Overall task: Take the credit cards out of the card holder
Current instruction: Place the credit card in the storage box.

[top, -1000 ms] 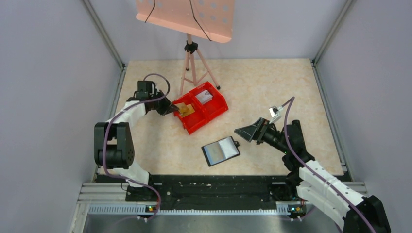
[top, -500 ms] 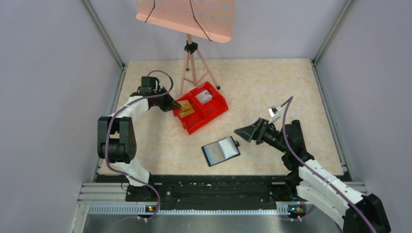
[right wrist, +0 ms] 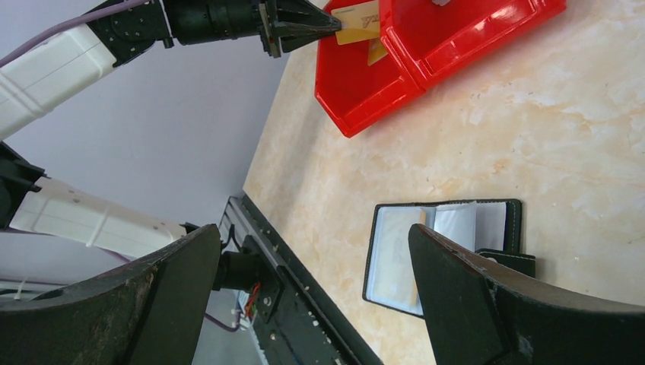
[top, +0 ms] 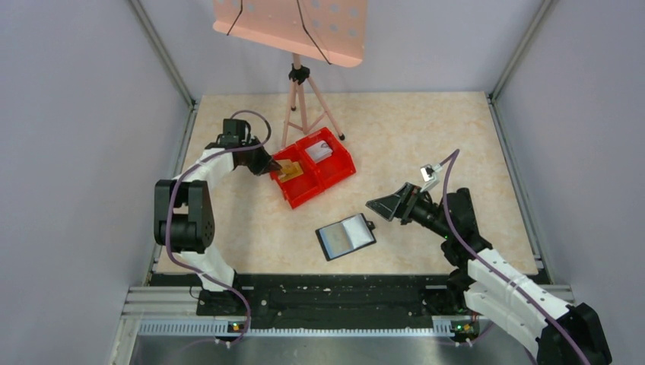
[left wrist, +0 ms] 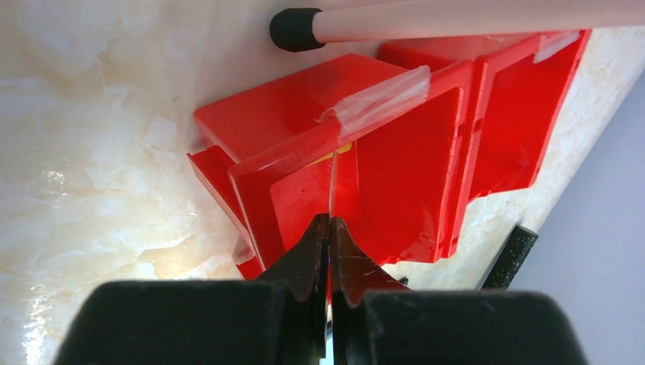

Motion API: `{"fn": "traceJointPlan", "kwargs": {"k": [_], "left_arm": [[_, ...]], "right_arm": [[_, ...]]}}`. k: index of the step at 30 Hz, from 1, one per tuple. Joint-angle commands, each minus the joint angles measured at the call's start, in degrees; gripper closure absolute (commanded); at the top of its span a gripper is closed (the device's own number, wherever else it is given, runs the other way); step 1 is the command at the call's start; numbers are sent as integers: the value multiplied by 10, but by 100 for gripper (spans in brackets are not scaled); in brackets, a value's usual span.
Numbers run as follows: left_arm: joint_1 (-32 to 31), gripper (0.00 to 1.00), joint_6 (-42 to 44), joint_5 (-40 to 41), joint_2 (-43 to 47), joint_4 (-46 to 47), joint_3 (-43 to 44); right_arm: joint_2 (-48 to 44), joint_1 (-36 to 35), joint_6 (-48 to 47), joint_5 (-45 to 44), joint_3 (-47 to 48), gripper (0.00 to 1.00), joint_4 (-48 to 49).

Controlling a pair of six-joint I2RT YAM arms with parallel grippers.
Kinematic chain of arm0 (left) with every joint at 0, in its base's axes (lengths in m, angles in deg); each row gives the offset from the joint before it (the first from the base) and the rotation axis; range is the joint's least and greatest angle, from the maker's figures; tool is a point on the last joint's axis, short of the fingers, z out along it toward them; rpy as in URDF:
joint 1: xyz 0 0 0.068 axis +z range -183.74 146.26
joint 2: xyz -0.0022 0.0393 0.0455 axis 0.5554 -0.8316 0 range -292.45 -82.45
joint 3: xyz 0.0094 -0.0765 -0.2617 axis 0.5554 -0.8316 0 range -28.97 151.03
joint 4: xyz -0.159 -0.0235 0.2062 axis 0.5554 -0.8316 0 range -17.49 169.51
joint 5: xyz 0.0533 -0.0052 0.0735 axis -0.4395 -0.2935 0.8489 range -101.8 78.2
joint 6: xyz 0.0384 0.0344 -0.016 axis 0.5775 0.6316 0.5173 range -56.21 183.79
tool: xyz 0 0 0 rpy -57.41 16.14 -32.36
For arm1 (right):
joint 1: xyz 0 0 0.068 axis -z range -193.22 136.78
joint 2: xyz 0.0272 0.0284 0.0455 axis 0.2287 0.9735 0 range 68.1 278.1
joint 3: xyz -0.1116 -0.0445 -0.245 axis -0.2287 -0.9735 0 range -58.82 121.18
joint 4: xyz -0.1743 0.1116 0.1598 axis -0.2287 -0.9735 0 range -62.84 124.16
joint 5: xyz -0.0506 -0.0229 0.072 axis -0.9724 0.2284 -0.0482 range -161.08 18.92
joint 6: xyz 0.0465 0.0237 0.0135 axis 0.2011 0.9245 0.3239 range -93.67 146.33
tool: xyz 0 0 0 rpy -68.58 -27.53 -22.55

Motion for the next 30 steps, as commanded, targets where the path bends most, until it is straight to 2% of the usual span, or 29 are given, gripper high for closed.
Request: {"fn": "traceJointPlan", "kwargs": {"k": [1,10,23,30], "left_arm": [[0,97,2,24,-17,9,21],[-5,95,-6,27,-20,23,21],[-7,75,-2,34,-13,11,31],[-7,70,-4,34,-7,8,39]], "right_arm": [[-2,-1,-6,0,25,7,15],[-9,-1,-3,-4,23,7,10],[-13,-1,-3,-5,23,7,4],[-14,-1,-2,-1,27,7,-5]]}}
